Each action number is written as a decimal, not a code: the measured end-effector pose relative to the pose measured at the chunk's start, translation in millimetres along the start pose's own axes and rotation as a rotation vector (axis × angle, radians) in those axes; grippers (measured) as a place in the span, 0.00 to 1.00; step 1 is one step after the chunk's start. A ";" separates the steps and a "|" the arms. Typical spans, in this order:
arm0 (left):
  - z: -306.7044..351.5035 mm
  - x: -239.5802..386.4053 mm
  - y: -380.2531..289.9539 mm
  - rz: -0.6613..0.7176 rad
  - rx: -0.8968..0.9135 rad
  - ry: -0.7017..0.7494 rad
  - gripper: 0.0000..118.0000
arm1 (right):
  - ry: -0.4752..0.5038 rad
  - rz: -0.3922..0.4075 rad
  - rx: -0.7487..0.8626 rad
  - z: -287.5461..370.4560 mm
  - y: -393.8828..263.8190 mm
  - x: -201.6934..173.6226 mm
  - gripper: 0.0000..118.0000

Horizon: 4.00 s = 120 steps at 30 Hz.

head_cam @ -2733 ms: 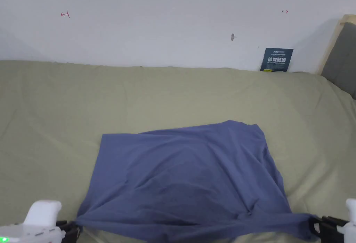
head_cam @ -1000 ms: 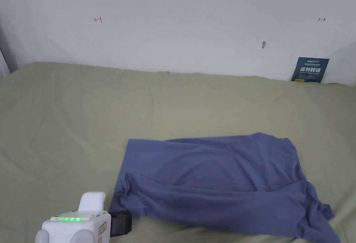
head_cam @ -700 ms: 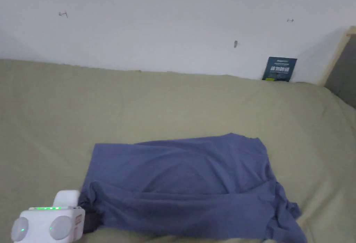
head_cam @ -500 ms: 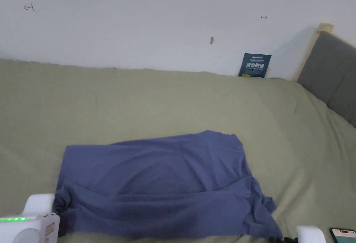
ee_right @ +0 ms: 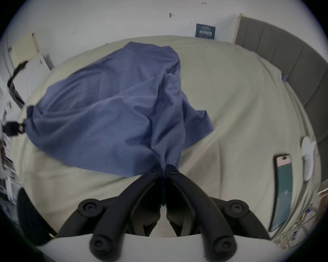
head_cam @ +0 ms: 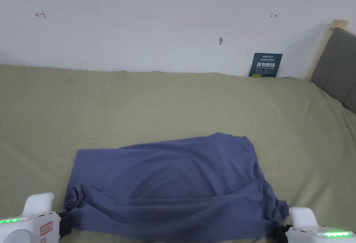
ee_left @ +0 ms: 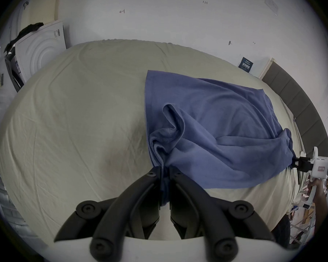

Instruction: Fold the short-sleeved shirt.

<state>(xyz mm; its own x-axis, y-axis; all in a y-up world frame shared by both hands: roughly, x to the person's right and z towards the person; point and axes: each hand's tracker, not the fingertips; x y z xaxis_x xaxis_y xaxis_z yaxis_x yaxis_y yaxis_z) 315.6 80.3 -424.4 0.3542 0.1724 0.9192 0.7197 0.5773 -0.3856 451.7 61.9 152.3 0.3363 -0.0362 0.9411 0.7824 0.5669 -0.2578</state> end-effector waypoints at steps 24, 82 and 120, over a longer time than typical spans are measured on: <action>99.0 -50.1 -94.7 0.034 -0.131 -0.056 0.04 | 0.075 -0.028 -0.121 94.3 -86.9 -5.9 0.04; -27.2 13.8 82.2 -0.196 0.075 0.037 0.00 | -0.163 -0.046 -0.105 -133.7 162.3 1.6 0.73; 129.5 -33.7 -121.8 -0.206 0.064 0.078 0.00 | -0.006 0.043 0.152 101.5 -110.8 -17.2 0.04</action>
<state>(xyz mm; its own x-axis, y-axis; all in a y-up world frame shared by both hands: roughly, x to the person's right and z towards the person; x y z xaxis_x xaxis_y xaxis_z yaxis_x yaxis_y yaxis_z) 138.6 107.5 -398.0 0.2509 -0.0153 0.9679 0.7429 0.6441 -0.1824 306.1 83.3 186.9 0.3645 -0.0043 0.9312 0.6785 0.6862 -0.2624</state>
